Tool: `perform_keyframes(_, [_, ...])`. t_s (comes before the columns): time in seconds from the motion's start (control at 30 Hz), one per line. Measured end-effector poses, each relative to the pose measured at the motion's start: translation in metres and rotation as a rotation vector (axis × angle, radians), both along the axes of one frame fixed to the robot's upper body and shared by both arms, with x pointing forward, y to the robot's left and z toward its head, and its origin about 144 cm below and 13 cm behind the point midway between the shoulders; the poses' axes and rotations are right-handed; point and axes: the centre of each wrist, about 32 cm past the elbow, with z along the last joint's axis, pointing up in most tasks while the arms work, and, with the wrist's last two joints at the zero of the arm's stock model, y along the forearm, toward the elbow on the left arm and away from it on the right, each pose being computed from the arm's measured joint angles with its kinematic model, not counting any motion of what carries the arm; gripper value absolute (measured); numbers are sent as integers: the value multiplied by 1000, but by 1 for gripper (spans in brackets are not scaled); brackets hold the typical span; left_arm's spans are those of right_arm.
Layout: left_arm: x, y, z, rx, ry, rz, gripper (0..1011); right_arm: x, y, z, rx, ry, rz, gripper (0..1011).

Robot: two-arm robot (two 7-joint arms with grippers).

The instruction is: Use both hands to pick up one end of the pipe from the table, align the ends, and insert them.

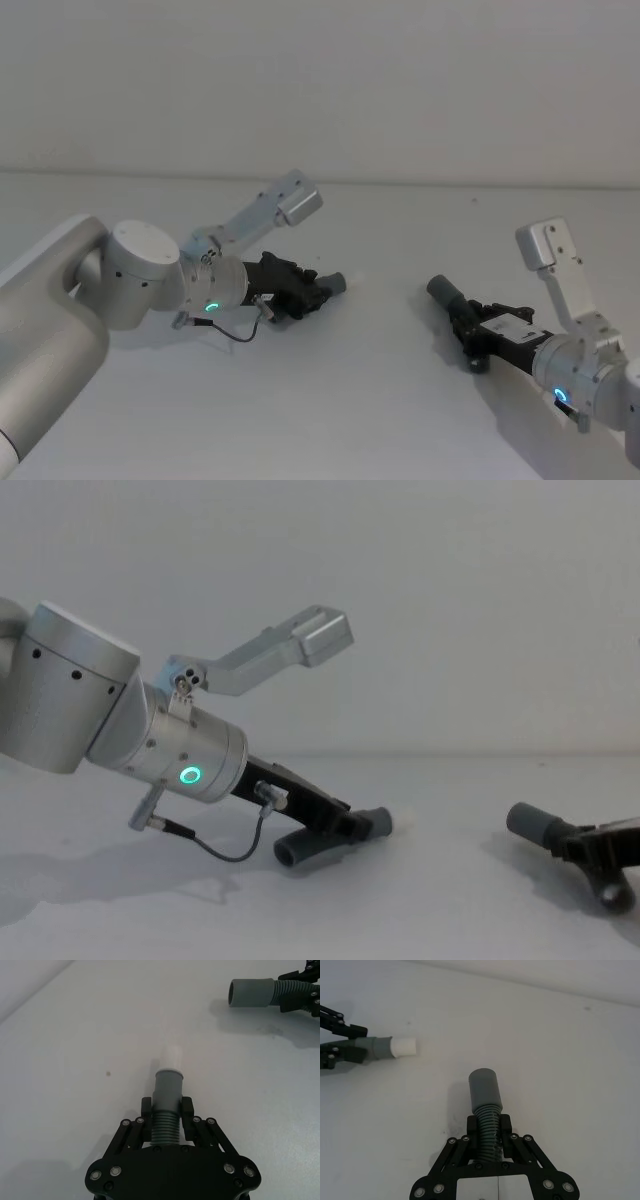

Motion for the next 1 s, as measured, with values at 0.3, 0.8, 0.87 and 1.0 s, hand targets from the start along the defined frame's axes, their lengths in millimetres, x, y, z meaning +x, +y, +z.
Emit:
perform_keyframes(0.3, [4,0,11,1,-61,-37,333,-6,0,2,25,-95,4,264])
perform_keyframes(0.8, [15,17,21,20,-121,-91,333,-23,-10,8,69,-292,20,265])
perform_keyframes(0.87, [17,20,24,24,-132,-105,333,-25,-13,8,68,-315,30,265])
perform_keyframes(1.0, [20,25,26,30,-149,-134,333,-29,-21,11,64,-344,59,264])
